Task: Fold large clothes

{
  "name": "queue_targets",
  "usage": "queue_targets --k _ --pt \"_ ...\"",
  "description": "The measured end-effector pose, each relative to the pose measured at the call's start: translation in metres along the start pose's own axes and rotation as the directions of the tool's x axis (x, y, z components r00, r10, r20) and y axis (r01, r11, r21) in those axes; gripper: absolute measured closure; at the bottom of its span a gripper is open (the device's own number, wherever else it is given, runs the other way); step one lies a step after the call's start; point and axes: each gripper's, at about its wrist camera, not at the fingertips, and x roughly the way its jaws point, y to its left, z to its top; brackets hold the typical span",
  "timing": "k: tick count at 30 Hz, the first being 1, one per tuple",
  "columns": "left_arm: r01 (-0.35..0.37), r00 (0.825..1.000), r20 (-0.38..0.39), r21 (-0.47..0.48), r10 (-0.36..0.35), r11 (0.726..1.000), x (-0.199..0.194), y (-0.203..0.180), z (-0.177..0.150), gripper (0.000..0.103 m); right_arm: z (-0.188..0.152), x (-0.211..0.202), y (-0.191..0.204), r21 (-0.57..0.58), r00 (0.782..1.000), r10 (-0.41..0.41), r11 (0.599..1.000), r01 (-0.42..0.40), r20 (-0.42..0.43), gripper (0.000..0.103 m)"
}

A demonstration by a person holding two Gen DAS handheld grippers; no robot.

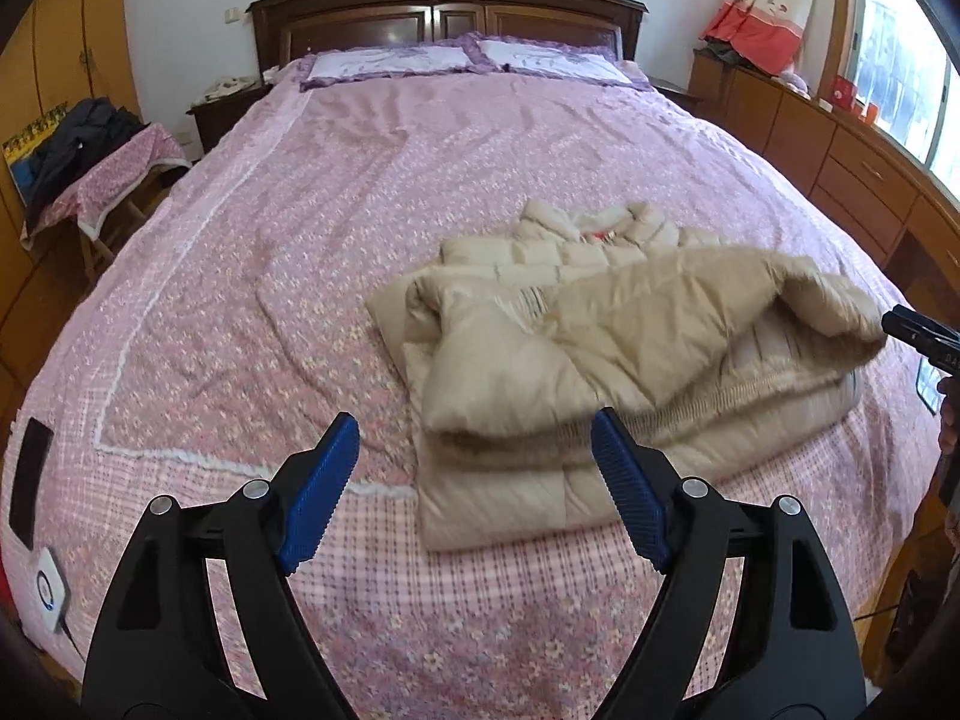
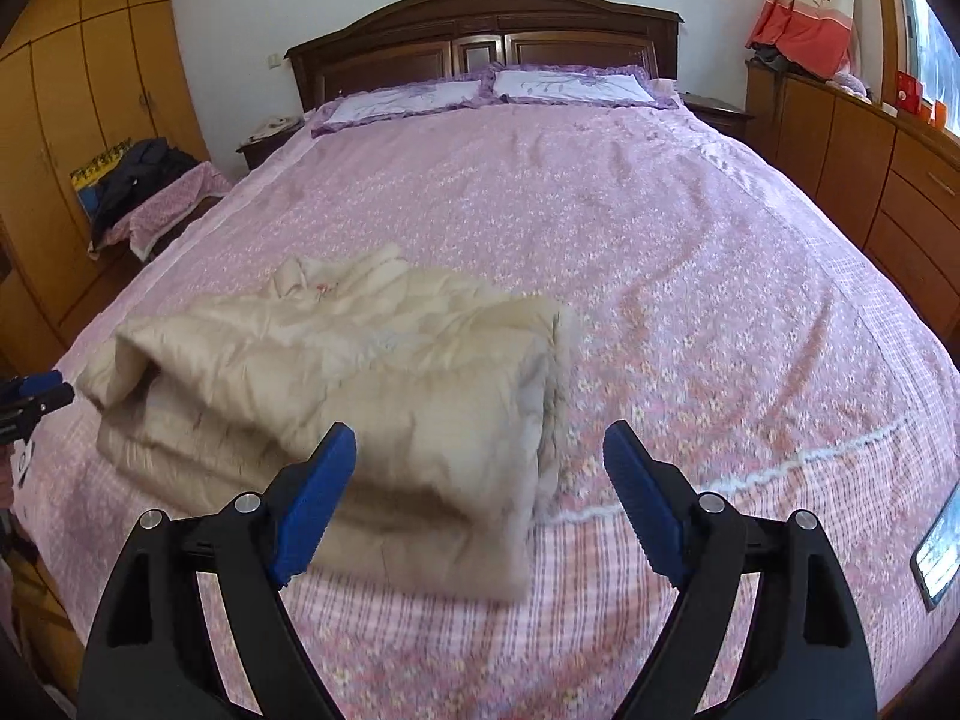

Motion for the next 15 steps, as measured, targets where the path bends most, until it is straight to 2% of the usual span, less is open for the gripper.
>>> queue_targets --k 4,6,8,9,10,11,12,13,15 --pt "-0.012 1.0 -0.023 -0.005 0.012 1.0 0.021 -0.002 -0.006 0.024 -0.01 0.014 -0.002 0.007 1.0 0.004 1.0 -0.004 -0.031 0.021" --pt "-0.007 1.0 -0.027 -0.028 0.006 1.0 0.032 0.0 -0.005 0.024 -0.011 0.024 -0.004 0.044 0.999 0.031 0.999 -0.029 -0.042 0.021" --pt "0.014 0.999 -0.034 -0.059 -0.016 0.998 0.042 0.001 -0.001 0.041 -0.01 0.031 -0.004 0.074 0.997 0.058 0.996 -0.054 -0.046 0.035" --pt "0.032 0.998 -0.046 -0.075 -0.036 0.997 0.045 0.003 0.001 0.067 -0.008 0.035 -0.003 0.082 0.995 0.079 0.994 -0.074 -0.054 0.053" --pt "0.046 0.997 -0.064 -0.098 -0.052 0.994 0.048 0.005 0.003 0.081 -0.006 0.037 -0.002 0.09 0.993 0.1 0.991 -0.094 -0.061 0.063" --pt "0.056 0.995 -0.073 -0.121 -0.066 0.991 0.05 0.006 0.005 0.086 -0.004 0.037 0.0 0.093 0.993 0.099 0.991 -0.093 -0.056 0.068" --pt "0.072 0.994 -0.069 -0.129 -0.082 0.989 0.048 0.007 0.009 0.097 -0.001 0.034 0.002 0.079 0.995 0.087 0.993 -0.084 -0.042 0.078" --pt "0.062 0.996 -0.059 -0.112 -0.069 0.992 0.046 0.005 0.012 0.1 0.003 0.031 0.006 0.06 0.997 0.076 0.995 -0.075 -0.027 0.084" --pt "0.034 0.999 -0.031 -0.067 -0.036 0.997 0.039 0.001 0.022 0.1 0.013 0.025 0.008 0.045 0.998 0.068 0.997 -0.068 0.005 0.09"
